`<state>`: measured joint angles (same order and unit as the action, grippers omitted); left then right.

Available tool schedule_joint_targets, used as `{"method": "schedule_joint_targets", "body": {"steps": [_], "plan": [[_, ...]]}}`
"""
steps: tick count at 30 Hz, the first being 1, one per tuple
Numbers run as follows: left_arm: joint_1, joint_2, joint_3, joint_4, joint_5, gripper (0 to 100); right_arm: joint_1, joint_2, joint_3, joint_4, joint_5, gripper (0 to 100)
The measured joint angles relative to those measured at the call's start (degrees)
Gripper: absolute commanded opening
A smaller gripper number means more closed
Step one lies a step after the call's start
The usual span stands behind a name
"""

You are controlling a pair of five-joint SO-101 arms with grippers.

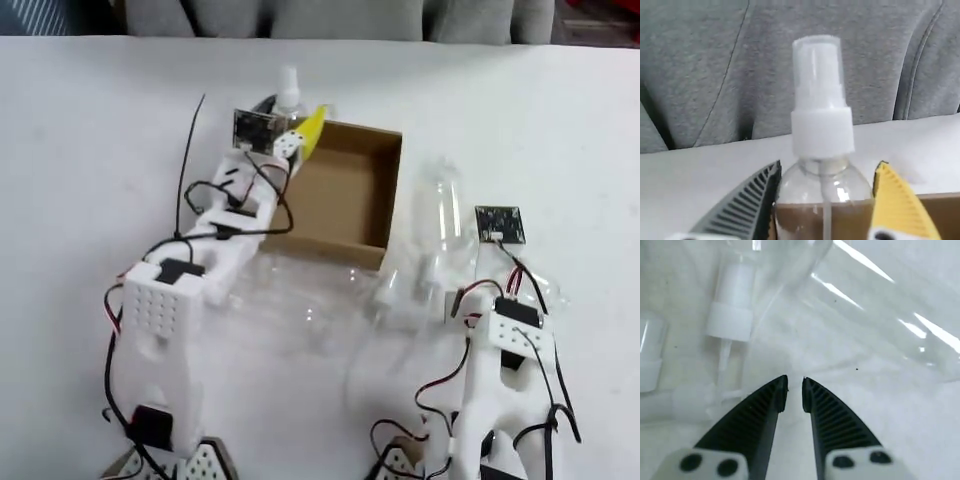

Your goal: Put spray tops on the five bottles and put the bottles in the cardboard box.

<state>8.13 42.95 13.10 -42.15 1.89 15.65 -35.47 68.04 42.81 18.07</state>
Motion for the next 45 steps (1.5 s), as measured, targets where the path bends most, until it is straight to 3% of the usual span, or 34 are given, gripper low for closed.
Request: {"method": "schedule_joint_targets", "body": {"steps": [7,19,27,40,45], "plan": [[0.0,-6.15,9.05,0.0,0.0,29,0.0,0.0,0.0,0.0,0.0,3.2],[0.0,-11.69,13.89,1.67,0.0,29,0.0,0.0,0.0,0.0,0.0,3.2],[0.09,-24.97,22.95,13.1,0.0,29,0.0,0.0,0.0,0.0,0.0,3.2],[0.26,-52.04,45.63,13.71,0.0,28,0.0,0.0,0.0,-0.35,0.0,3.2],[0.26,-67.87,53.1,23.74,0.0,28,0.0,0.0,0.0,-0.35,0.0,3.2]]}}
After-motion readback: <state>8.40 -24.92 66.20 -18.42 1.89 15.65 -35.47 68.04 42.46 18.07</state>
